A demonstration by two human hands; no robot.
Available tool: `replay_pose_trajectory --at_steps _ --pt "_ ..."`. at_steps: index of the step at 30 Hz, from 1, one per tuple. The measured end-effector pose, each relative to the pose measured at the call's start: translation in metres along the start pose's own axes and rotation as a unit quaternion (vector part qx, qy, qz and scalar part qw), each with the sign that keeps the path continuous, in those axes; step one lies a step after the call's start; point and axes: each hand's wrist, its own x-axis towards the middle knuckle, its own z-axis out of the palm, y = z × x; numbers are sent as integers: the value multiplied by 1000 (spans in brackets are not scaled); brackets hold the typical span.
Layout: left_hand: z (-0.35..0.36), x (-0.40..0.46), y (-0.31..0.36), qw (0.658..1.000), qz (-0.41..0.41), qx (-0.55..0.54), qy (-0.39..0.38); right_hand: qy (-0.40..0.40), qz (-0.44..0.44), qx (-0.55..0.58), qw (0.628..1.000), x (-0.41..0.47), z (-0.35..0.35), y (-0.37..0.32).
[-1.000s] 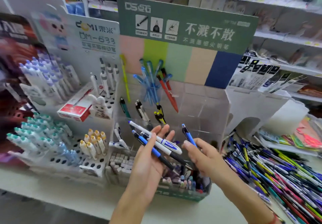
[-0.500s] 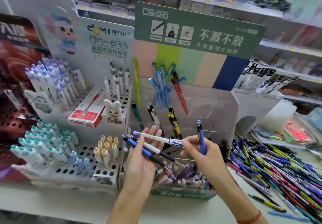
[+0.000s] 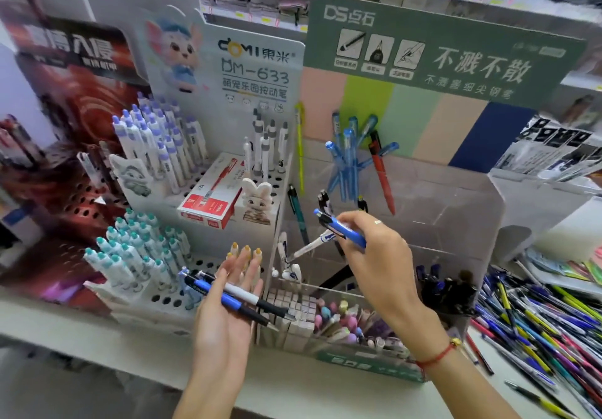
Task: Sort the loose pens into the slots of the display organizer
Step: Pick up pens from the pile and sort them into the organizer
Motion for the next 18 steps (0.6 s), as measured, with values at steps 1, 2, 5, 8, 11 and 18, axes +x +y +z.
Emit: replay_pose_trajectory --at_steps 1,2,5,8,11,18 --pt "0 0 1 1000 -11 -6 -6 4 -7 -5 1000 2 1 -2" --pt "1 0 1 1000 -21 -10 -9 1 -16 -12 1000 4 2 -4" --pt "2 0 0 999 -40 -19 -14 -80 -20 -44 996 12 14 -13" --pt "4 0 -1 998 -48 -24 -19 -167 14 -7 986 14 33 -21" --pt "6 -1 0 998 -49 -29 -36 -163 44 59 984 7 36 -23" --pt "21 -3 -6 988 -67 75 -117 -295 89 204 929 -7 13 -32"
